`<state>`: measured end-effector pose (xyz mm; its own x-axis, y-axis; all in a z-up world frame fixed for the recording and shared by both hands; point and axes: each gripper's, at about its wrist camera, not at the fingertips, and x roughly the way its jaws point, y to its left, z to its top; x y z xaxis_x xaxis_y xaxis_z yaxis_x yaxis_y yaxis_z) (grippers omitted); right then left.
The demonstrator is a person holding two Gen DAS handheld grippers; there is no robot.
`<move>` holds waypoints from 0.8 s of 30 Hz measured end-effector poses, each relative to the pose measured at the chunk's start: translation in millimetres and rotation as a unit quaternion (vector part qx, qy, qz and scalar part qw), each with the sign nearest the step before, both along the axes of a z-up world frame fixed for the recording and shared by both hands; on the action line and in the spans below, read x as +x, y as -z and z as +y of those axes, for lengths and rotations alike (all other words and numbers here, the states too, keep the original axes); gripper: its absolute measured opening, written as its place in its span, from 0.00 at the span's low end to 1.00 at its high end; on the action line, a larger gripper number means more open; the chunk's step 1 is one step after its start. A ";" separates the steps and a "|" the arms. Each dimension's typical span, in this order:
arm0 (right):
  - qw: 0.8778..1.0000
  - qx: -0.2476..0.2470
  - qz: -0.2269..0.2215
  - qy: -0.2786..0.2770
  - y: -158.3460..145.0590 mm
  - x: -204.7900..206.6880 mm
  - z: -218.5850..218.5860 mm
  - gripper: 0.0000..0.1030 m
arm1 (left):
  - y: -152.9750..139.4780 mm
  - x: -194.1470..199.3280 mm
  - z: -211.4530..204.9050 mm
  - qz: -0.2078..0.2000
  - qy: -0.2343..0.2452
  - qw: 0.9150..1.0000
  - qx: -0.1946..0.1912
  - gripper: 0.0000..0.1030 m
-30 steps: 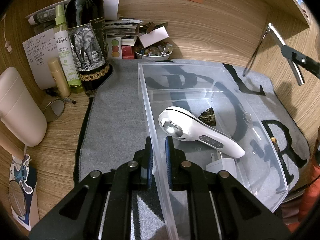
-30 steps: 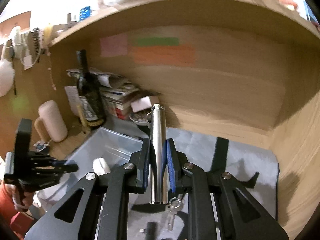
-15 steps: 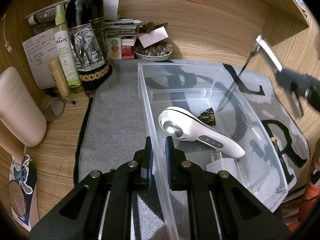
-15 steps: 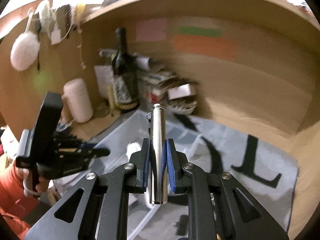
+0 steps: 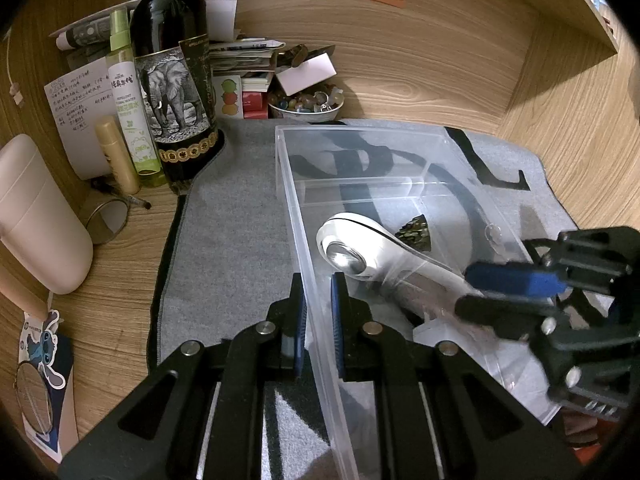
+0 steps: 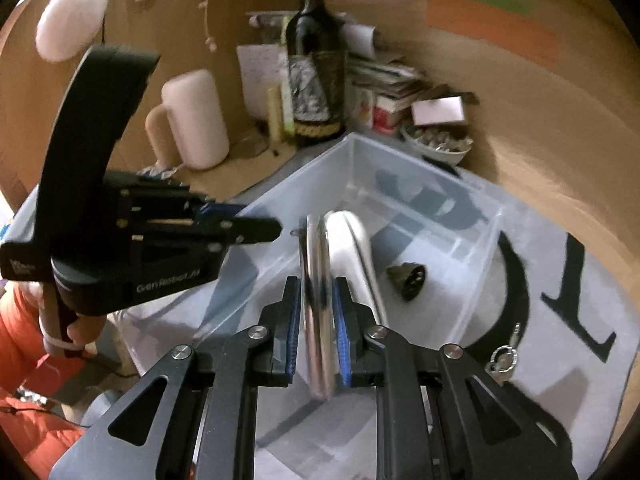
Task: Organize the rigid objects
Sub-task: 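Carry the metal cylinder into the clear box and open the right gripper, then move the right gripper to the keys on the mat and grasp them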
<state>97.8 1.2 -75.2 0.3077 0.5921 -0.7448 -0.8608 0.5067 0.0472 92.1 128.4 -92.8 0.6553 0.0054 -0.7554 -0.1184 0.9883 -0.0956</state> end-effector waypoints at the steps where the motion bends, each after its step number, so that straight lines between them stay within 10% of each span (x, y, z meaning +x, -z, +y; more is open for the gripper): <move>1: 1.000 -0.002 -0.001 -0.002 0.0 -1.3 0.3 0.14 | -0.1 0.0 -0.1 0.000 0.000 1.000 0.000 0.11; 17: 1.000 0.000 -0.004 0.009 -11.5 5.8 -5.3 0.14 | -0.2 0.0 -0.4 -0.001 0.001 1.000 0.002 0.11; 24: 0.996 0.031 -0.038 0.068 -36.9 18.0 -32.9 0.41 | -0.2 -0.1 -0.5 -0.001 0.001 1.000 0.002 0.11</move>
<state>115.8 -31.7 -38.3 0.4428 0.5850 -0.6795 -0.7867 0.6170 0.0185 92.0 127.9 -92.5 0.6560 0.0072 -0.7547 -0.1162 0.9890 -0.0915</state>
